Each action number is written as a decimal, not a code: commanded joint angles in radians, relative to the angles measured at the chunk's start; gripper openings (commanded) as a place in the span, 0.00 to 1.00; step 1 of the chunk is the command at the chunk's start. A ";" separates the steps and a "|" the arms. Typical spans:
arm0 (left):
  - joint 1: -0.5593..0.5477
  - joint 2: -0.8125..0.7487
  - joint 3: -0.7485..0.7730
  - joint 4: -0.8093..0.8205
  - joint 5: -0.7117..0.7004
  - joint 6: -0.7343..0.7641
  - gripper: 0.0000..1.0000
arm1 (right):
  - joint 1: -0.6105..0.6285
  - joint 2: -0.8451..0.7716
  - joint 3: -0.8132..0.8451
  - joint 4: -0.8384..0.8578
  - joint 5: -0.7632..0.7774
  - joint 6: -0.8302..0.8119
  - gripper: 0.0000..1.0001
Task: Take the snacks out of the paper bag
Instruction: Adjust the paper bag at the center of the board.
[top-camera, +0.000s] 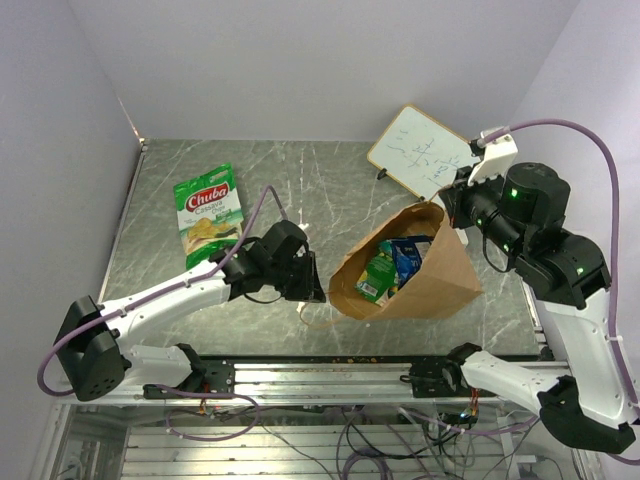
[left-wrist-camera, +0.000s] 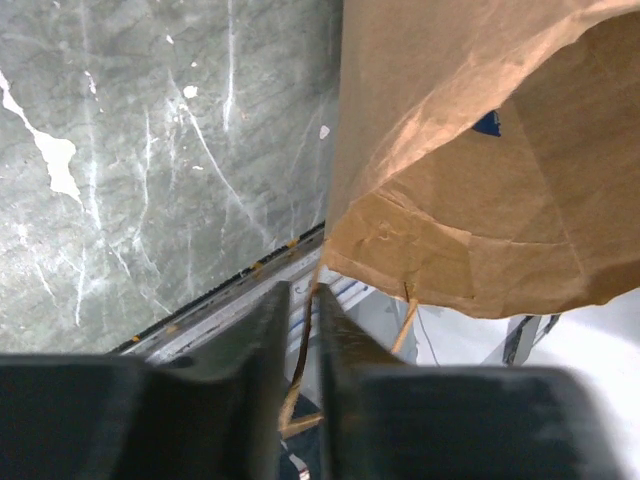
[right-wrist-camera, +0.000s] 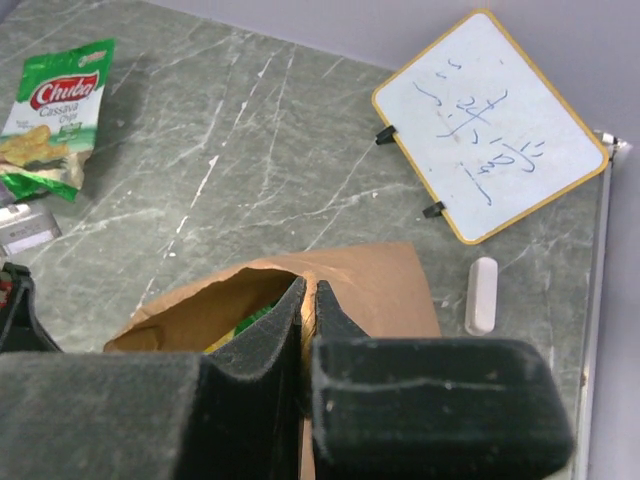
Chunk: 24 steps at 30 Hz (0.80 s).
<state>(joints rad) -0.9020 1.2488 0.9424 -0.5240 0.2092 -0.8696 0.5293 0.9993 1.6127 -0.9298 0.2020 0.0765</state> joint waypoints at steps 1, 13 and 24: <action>-0.005 -0.009 0.090 -0.019 0.055 -0.002 0.11 | 0.000 -0.007 -0.007 0.170 -0.008 -0.106 0.00; -0.004 0.006 0.227 0.202 0.012 -0.171 0.07 | 0.000 0.260 0.233 0.269 0.016 -0.484 0.00; -0.051 -0.019 0.111 0.260 0.001 -0.253 0.07 | 0.000 0.305 0.271 0.273 -0.184 -0.601 0.00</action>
<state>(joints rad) -0.9348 1.2522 1.0851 -0.3000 0.2321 -1.0950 0.5278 1.3472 1.8675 -0.7605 0.1627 -0.4740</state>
